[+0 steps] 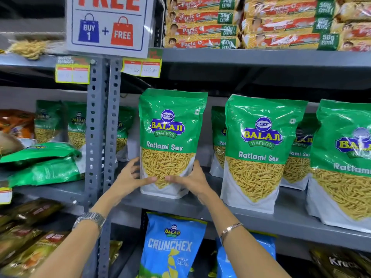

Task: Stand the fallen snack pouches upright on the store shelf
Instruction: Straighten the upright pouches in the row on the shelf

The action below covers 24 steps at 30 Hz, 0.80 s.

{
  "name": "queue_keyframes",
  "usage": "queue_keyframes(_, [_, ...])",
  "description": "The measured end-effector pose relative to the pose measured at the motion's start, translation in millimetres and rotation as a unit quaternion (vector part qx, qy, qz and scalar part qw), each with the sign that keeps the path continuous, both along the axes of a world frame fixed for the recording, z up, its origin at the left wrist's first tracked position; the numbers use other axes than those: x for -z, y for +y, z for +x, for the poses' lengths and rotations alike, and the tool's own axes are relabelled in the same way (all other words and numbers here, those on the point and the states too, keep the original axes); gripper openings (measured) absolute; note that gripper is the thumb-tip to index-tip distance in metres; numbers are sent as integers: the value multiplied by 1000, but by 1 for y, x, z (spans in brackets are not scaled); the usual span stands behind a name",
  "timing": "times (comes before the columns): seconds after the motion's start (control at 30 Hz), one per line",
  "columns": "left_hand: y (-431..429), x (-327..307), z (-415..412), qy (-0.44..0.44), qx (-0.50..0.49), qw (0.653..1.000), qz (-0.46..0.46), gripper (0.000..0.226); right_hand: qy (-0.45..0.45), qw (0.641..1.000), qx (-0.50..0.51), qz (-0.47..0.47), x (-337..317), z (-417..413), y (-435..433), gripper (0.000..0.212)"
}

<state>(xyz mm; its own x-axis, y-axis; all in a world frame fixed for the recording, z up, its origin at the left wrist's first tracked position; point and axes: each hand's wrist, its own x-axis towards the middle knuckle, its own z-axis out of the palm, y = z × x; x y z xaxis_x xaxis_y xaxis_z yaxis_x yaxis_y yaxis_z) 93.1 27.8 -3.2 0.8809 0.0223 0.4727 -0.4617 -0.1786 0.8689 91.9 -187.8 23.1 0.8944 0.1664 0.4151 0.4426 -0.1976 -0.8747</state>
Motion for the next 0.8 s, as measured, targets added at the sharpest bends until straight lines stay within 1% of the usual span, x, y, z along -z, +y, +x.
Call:
queue_keyframes(0.13, [-7,-2,-3,-8,-6,1000,-11,91,-6,1000,-7,13,0,-2,-5,79])
queue_keyframes(0.43, [-12,-2,-4,-5,-13,1000,-5,82,-15,999,-31,41,2,-2,-12,74])
queue_keyframes(0.57, [-11,-2,-3,-2,-6,1000,-4,81,-20,998,-24,57,6,-2,-10,67])
queue_keyframes(0.8, [-8,-1,0,-3,0,1000,-4,79,-10,998,-17,55,7,-2,-8,64])
